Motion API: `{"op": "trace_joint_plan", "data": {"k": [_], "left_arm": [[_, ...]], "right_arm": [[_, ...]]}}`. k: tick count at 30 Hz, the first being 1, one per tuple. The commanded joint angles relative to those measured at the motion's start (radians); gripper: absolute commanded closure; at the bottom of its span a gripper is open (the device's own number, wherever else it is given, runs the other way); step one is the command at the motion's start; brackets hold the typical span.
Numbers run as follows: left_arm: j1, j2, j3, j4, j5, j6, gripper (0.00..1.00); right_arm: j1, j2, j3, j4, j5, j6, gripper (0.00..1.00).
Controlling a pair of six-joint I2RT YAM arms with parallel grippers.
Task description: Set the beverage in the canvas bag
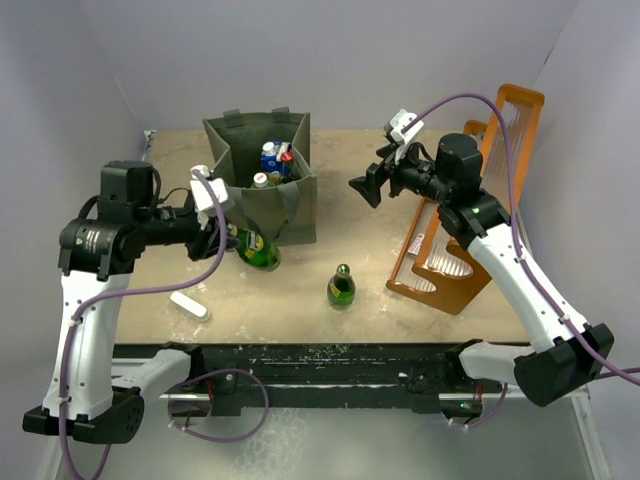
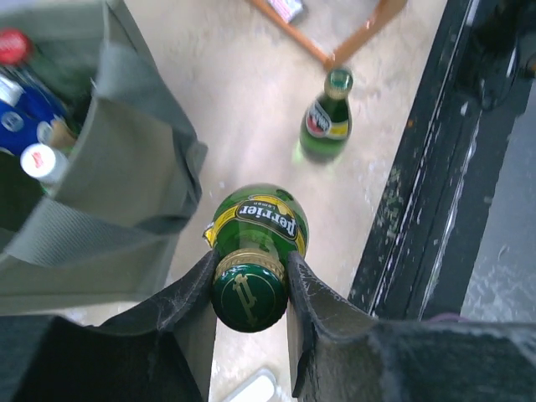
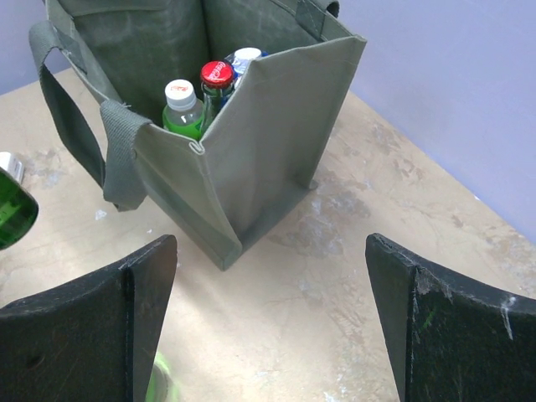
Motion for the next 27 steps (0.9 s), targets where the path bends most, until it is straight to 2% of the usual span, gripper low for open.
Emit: {"op": "trace_joint_plan", "data": {"k": [1, 8, 15, 21, 27], "left_arm": [[-0.002, -0.024, 0.131, 0.257, 0.125, -0.144, 1.0], [-0.002, 0.0, 0.187, 0.607, 0.051, -0.426, 1.0], [-0.001, 0.111, 0.308, 0.76, -0.03, -0.626, 1.0], [-0.001, 0.184, 0.406, 0.84, -0.155, -0.709, 1.0], [-0.001, 0.261, 0.439, 0.925, -0.289, -0.696, 1.0]], "right_arm": [[-0.01, -0.014, 0.011, 0.052, -0.016, 0.006, 0.05], [-0.032, -0.027, 0.006, 0.058, -0.035, 0.013, 0.05], [-0.051, -0.038, -0.004, 0.065, -0.045, 0.019, 0.05], [-0.063, -0.041, -0.009, 0.07, -0.051, 0.024, 0.05], [-0.074, -0.047, -0.017, 0.076, -0.054, 0.026, 0.05]]}}
